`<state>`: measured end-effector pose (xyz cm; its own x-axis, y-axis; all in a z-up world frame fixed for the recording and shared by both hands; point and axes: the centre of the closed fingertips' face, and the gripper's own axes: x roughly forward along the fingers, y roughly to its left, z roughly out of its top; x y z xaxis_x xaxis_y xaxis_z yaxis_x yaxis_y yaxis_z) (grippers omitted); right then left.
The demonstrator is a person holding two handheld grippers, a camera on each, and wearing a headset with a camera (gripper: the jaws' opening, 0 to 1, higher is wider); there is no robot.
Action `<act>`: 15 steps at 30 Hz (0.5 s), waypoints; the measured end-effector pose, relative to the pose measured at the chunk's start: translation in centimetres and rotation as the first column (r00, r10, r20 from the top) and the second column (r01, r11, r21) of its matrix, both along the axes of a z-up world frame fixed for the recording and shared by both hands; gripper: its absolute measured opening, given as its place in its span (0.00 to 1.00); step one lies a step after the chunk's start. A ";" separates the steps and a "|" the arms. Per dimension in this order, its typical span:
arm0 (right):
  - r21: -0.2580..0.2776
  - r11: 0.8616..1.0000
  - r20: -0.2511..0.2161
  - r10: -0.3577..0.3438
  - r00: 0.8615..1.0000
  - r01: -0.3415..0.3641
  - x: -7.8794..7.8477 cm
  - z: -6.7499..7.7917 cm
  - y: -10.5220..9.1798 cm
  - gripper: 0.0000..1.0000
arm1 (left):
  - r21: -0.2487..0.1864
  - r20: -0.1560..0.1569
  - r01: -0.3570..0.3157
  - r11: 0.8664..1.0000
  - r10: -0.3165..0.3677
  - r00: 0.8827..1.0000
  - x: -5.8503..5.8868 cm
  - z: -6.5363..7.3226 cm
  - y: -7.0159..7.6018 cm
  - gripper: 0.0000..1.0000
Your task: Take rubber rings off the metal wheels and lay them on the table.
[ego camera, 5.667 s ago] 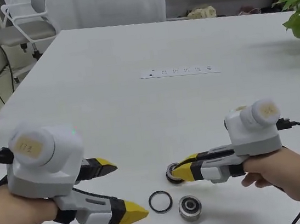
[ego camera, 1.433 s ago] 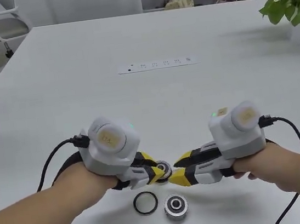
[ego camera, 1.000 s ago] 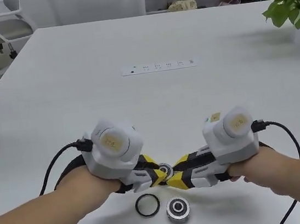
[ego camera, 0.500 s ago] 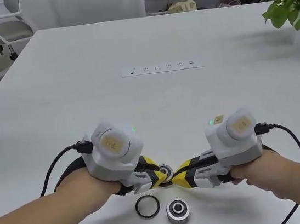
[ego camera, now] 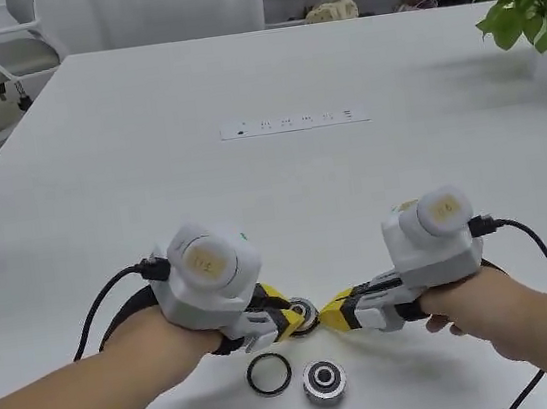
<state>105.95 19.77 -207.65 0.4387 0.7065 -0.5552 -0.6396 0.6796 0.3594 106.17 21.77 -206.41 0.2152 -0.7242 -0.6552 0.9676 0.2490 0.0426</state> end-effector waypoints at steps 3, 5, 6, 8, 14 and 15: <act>0.034 0.999 -0.021 -0.025 0.999 0.026 0.0 0.1 0.0 0.00 | 0.002 0.003 -0.001 1.000 0.001 1.000 -0.1 0.0 0.0 0.06; 0.037 0.999 -0.018 -0.033 0.999 0.033 0.1 0.2 0.1 0.00 | 0.002 0.004 -0.002 1.000 0.002 1.000 -0.1 0.0 -0.1 0.06; 0.049 0.998 -0.019 -0.043 0.999 0.044 0.2 0.3 0.1 0.00 | 0.002 0.004 -0.003 1.000 0.003 1.000 -0.2 0.0 -0.1 0.06; 0.052 0.998 -0.020 -0.045 0.999 0.046 0.2 0.5 0.2 0.00 | 0.003 0.006 -0.005 1.000 0.005 1.000 -0.2 0.0 -0.1 0.06; 0.042 0.999 0.001 -0.032 1.000 0.032 0.0 0.8 0.4 0.00 | 0.006 0.007 -0.009 1.000 0.009 1.000 -0.2 0.0 -0.1 0.06; 0.032 0.999 0.008 -0.025 1.000 0.024 0.1 0.9 0.5 0.00 | 0.007 0.008 -0.010 1.000 0.009 1.000 -0.2 0.0 -0.1 0.06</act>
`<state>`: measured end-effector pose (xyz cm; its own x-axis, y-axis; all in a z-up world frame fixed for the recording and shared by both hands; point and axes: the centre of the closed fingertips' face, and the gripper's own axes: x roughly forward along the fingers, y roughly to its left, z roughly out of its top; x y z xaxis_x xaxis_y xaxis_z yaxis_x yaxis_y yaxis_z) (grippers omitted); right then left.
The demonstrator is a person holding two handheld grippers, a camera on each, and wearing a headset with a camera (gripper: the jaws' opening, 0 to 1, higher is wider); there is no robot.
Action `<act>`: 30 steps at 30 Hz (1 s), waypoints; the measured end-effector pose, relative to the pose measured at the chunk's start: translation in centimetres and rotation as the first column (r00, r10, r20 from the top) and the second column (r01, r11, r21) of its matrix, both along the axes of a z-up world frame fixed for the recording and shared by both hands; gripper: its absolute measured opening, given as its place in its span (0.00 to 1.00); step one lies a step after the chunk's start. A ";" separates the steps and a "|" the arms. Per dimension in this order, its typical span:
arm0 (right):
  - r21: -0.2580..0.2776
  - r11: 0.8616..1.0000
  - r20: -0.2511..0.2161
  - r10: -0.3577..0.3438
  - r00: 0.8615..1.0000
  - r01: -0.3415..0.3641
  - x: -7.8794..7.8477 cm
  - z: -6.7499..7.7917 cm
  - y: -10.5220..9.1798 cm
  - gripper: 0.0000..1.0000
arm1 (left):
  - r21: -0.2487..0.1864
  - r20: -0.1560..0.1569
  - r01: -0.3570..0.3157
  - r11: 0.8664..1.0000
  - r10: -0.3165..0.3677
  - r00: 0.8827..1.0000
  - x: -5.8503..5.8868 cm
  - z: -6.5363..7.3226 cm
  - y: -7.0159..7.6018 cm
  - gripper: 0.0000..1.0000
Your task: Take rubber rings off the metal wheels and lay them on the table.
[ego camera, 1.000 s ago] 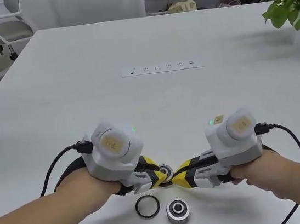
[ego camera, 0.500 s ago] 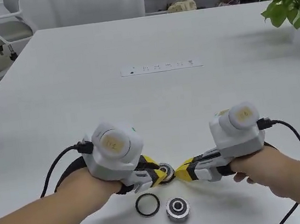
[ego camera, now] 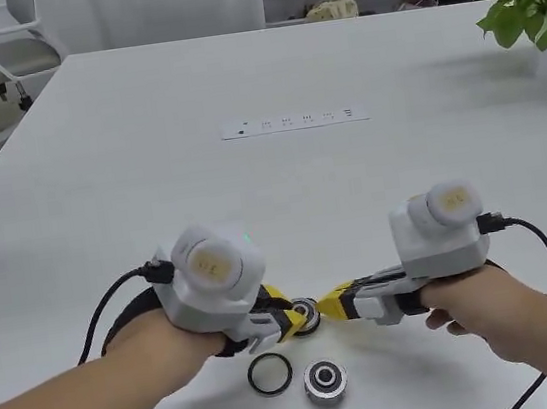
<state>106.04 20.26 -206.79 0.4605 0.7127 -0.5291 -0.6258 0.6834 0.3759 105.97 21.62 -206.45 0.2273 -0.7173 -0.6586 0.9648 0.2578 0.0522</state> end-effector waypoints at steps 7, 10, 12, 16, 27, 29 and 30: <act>-0.019 1.000 0.019 0.020 1.000 -0.019 0.0 0.1 0.1 0.00 | 0.005 0.007 -0.004 1.000 0.004 1.000 0.1 0.0 0.0 0.06; -0.024 0.999 0.029 0.029 0.999 -0.029 -0.1 0.2 0.2 0.00 | 0.008 0.011 -0.005 1.000 0.005 1.000 0.2 0.0 0.0 0.06; -0.024 0.999 0.032 0.034 0.999 -0.033 -0.2 0.3 0.2 0.00 | 0.009 0.014 -0.003 1.000 0.003 1.000 0.2 0.0 0.0 0.06; -0.019 0.999 0.040 0.049 0.998 -0.048 -0.3 0.4 0.5 0.00 | 0.009 0.012 -0.002 1.000 0.002 1.000 0.3 0.0 -0.1 0.06; -0.012 0.994 0.067 0.110 0.992 -0.109 -0.8 0.6 1.7 0.00 | 0.001 0.014 -0.001 1.000 0.001 1.000 0.3 -0.1 0.0 0.06; -0.025 0.994 0.071 0.110 0.991 -0.108 -0.8 0.2 1.6 0.00 | -0.001 0.015 0.001 1.000 -0.001 1.000 0.3 -0.1 -0.1 0.06; -0.027 0.994 0.072 0.108 0.992 -0.107 -0.8 0.2 1.5 0.00 | -0.003 0.016 0.003 1.000 -0.003 1.000 0.3 -0.1 -0.1 0.06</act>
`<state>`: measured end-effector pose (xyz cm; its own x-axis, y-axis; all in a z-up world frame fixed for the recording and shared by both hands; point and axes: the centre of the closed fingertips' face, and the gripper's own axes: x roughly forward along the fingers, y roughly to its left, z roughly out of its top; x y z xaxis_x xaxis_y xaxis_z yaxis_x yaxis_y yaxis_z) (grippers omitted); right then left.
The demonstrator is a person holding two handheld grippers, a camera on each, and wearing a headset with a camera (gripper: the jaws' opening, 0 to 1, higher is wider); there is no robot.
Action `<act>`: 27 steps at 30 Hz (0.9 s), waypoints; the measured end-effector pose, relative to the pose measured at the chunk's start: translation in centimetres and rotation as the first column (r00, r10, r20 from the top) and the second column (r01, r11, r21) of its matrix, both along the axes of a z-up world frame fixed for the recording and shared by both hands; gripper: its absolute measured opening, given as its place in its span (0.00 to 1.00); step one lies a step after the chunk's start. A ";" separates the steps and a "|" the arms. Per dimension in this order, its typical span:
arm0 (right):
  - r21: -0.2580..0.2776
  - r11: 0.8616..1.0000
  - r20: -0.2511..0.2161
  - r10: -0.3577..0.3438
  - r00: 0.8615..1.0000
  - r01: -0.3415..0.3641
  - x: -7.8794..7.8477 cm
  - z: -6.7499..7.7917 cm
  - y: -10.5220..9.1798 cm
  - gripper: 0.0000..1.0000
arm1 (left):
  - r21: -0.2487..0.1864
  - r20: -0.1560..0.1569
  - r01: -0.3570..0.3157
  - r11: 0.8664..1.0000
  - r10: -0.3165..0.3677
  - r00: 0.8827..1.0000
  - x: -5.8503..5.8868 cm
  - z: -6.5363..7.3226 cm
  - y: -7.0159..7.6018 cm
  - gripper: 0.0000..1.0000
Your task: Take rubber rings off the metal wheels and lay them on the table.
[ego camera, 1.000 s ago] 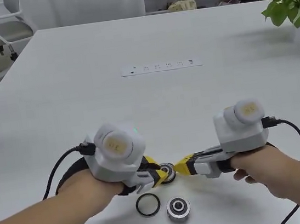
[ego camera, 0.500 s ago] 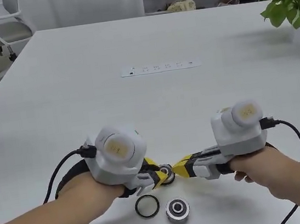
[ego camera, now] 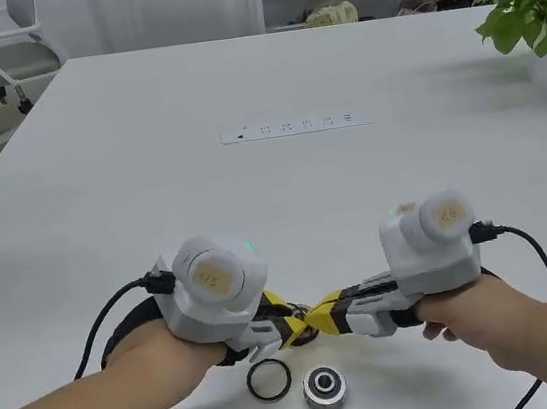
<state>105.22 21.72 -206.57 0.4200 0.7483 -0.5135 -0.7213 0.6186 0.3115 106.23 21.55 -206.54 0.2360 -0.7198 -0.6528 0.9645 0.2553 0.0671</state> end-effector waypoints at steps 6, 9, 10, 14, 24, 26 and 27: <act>0.008 1.000 -0.002 -0.017 1.000 0.018 0.2 0.2 -0.4 0.00 | -0.021 -0.008 0.002 1.000 -0.002 1.000 0.0 0.1 0.0 0.07; 0.011 1.000 -0.004 -0.023 1.000 0.023 0.3 0.3 -0.5 0.00 | -0.010 0.000 0.018 1.000 -0.018 1.000 -0.2 0.2 0.0 0.07; 0.013 1.000 -0.005 -0.025 1.000 0.025 0.3 0.3 -0.5 0.00 | -0.005 0.001 0.022 1.000 -0.022 1.000 -0.2 0.2 0.0 0.07; 0.025 0.999 -0.008 -0.030 1.000 0.030 0.3 0.6 -0.6 0.00 | -0.002 -0.008 0.035 0.999 -0.035 0.999 -0.3 0.4 0.3 0.09; 0.039 0.999 -0.012 -0.032 0.999 0.032 0.3 0.8 -0.6 0.00 | -0.029 -0.033 0.035 0.999 -0.036 0.999 -0.6 1.7 2.0 0.17; 0.043 0.999 -0.013 -0.030 0.999 0.031 0.2 0.8 -0.6 0.00 | -0.032 -0.036 0.034 0.999 -0.035 0.999 -0.7 1.9 2.4 0.18; 0.046 0.999 -0.013 -0.028 1.000 0.029 0.2 0.8 -0.5 0.00 | -0.032 -0.038 0.033 0.999 -0.034 0.999 -0.8 2.0 2.5 0.19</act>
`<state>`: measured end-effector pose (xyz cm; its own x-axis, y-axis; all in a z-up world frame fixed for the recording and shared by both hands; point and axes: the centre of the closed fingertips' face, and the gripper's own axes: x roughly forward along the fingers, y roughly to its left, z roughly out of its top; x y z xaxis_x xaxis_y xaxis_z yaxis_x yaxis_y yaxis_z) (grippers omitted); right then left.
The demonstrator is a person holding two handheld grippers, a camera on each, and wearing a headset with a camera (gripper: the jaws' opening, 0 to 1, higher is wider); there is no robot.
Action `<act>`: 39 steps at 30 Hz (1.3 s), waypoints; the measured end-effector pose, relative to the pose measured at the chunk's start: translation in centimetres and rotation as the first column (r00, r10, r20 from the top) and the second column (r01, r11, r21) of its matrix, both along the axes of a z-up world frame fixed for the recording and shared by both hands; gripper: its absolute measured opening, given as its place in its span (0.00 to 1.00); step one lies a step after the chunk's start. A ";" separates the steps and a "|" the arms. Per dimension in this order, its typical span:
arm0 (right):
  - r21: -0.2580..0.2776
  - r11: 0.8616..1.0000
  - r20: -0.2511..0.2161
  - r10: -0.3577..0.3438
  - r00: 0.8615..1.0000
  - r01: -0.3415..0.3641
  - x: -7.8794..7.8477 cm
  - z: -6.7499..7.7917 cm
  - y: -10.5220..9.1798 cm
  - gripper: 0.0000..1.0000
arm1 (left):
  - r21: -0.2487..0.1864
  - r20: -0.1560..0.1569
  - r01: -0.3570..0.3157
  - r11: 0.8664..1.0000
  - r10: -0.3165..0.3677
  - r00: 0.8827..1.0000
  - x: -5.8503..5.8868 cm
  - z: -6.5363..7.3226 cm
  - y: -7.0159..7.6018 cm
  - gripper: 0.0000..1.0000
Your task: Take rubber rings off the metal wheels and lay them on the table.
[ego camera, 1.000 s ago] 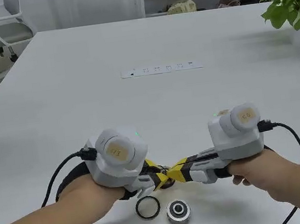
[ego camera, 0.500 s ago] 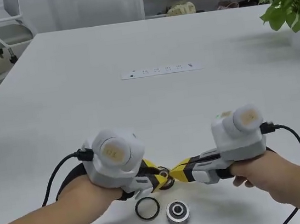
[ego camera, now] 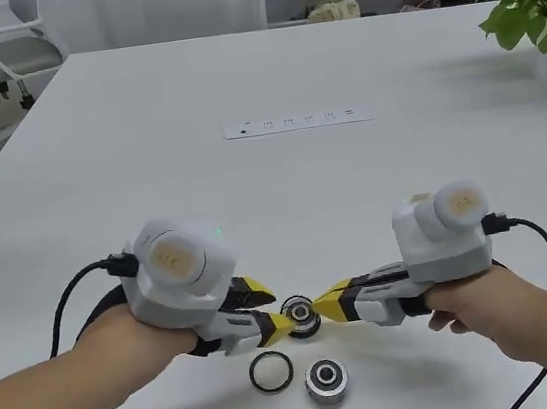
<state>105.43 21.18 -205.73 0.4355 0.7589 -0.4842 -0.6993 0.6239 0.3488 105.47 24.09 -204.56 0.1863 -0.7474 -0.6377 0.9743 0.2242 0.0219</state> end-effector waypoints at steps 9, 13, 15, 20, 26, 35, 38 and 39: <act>0.020 1.000 -0.005 0.007 1.000 -0.007 -0.2 0.4 0.3 0.00 | -0.019 0.008 0.017 1.000 -0.016 1.000 -0.7 1.3 0.9 0.28; 0.031 0.999 -0.005 0.013 1.000 -0.013 -0.2 0.6 0.5 0.00 | -0.041 -0.004 0.023 0.999 -0.024 1.000 -1.3 1.9 1.2 0.31; 0.037 0.999 -0.006 0.015 1.000 -0.014 -0.3 0.8 0.6 0.00 | -0.043 -0.006 0.026 0.999 -0.027 1.000 -1.5 2.1 1.4 0.32; 0.051 0.998 -0.006 0.026 1.000 -0.025 -0.4 1.1 0.9 0.00 | -0.061 -0.010 0.022 0.998 -0.022 1.000 -1.7 2.7 1.9 0.36; 0.068 0.997 -0.012 0.046 0.999 -0.045 -0.8 1.5 1.6 0.00 | -0.072 -0.013 0.018 0.997 -0.019 1.000 -2.2 3.1 2.6 0.38; 0.100 0.993 -0.053 0.075 0.996 -0.070 -1.6 1.7 2.8 0.00 | -0.082 -0.020 0.005 0.997 -0.006 1.000 -2.8 3.2 4.1 0.43; 0.111 0.991 -0.072 0.088 0.993 -0.080 -2.0 1.8 3.1 0.00 | -0.083 -0.022 -0.002 0.997 0.000 1.000 -3.0 3.2 4.5 0.44; 0.116 0.990 -0.081 0.093 0.992 -0.083 -2.1 1.7 3.3 0.00 | -0.082 -0.021 -0.003 0.997 0.001 1.000 -3.0 3.2 4.6 0.44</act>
<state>103.29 24.51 -203.99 0.3250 0.8441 -0.4265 -0.7142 0.5147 0.4743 102.43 28.71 -201.35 0.1749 -0.7970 -0.5781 0.9740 0.2261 -0.0171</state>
